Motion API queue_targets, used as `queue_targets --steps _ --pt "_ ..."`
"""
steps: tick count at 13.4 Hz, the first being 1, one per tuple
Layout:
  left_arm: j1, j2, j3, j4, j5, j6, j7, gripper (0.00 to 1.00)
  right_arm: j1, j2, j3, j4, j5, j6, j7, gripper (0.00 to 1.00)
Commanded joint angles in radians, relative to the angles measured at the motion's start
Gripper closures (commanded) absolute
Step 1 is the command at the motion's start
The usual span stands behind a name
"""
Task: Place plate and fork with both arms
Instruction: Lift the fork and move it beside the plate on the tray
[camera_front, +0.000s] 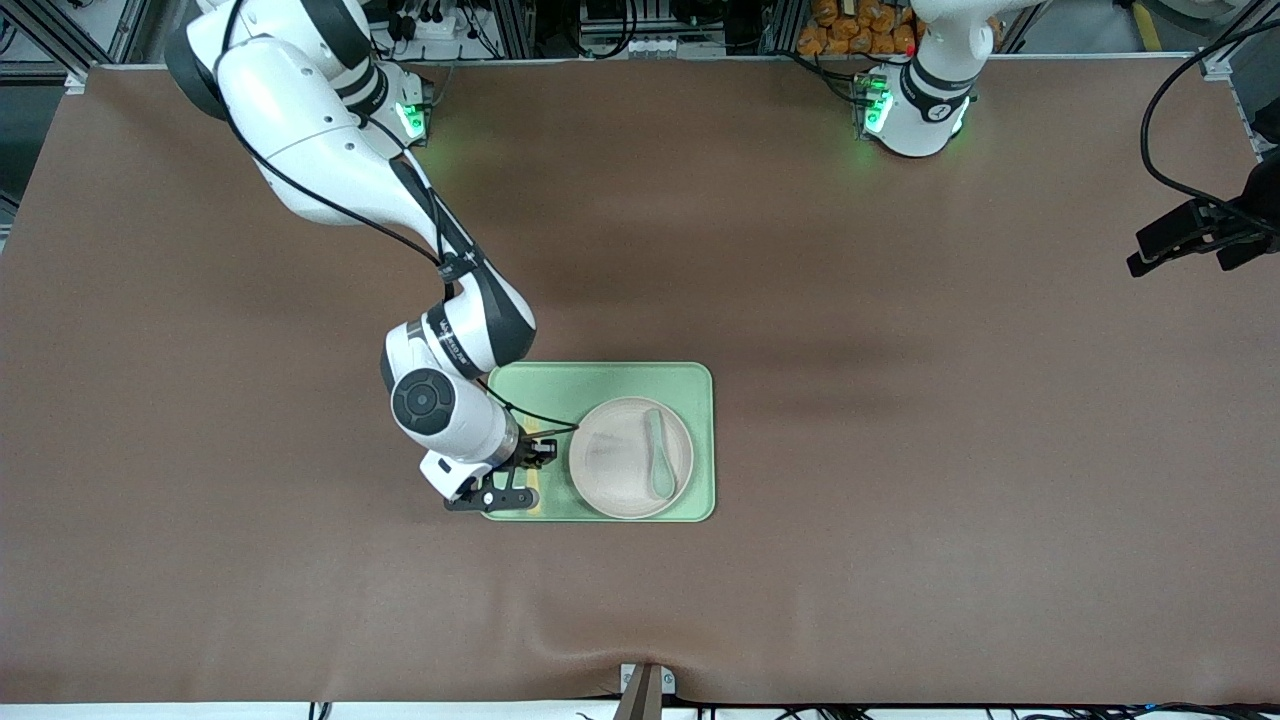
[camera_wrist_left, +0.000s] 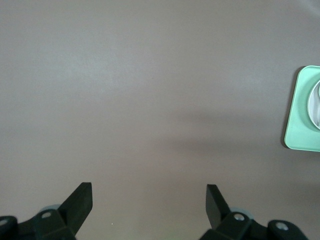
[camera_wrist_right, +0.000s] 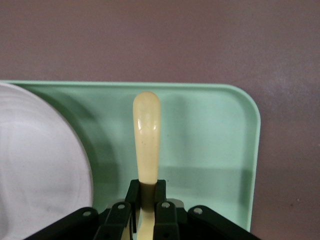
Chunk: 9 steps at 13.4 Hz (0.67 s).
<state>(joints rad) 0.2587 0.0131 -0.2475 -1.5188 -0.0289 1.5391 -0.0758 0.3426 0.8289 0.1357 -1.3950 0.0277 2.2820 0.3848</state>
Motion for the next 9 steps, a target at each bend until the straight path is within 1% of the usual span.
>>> queue_targets --steps 1,3,6,7,8,9 --pt "0.008 -0.015 -0.003 0.0 0.004 -0.011 0.021 0.0 -0.027 -0.083 0.022 -0.175 -0.003 0.107 -0.012 1.0" --pt "0.008 -0.013 -0.003 0.0 0.004 -0.01 0.021 0.0 -0.025 -0.083 0.022 -0.217 -0.003 0.178 -0.003 1.0" --pt "0.007 -0.012 -0.003 -0.001 0.004 -0.01 0.021 0.0 -0.024 -0.082 0.024 -0.239 -0.003 0.201 0.009 1.0" --pt "0.005 -0.012 -0.003 -0.001 0.004 -0.011 0.021 0.0 -0.024 -0.082 0.024 -0.237 -0.002 0.197 0.009 0.88" --pt "0.004 -0.012 -0.003 -0.001 0.004 -0.011 0.021 0.0 -0.025 -0.082 0.024 -0.236 0.0 0.189 0.011 0.53" --pt "0.004 -0.012 -0.003 -0.001 0.004 -0.01 0.019 0.0 -0.027 -0.083 0.024 -0.231 0.0 0.189 0.011 0.22"
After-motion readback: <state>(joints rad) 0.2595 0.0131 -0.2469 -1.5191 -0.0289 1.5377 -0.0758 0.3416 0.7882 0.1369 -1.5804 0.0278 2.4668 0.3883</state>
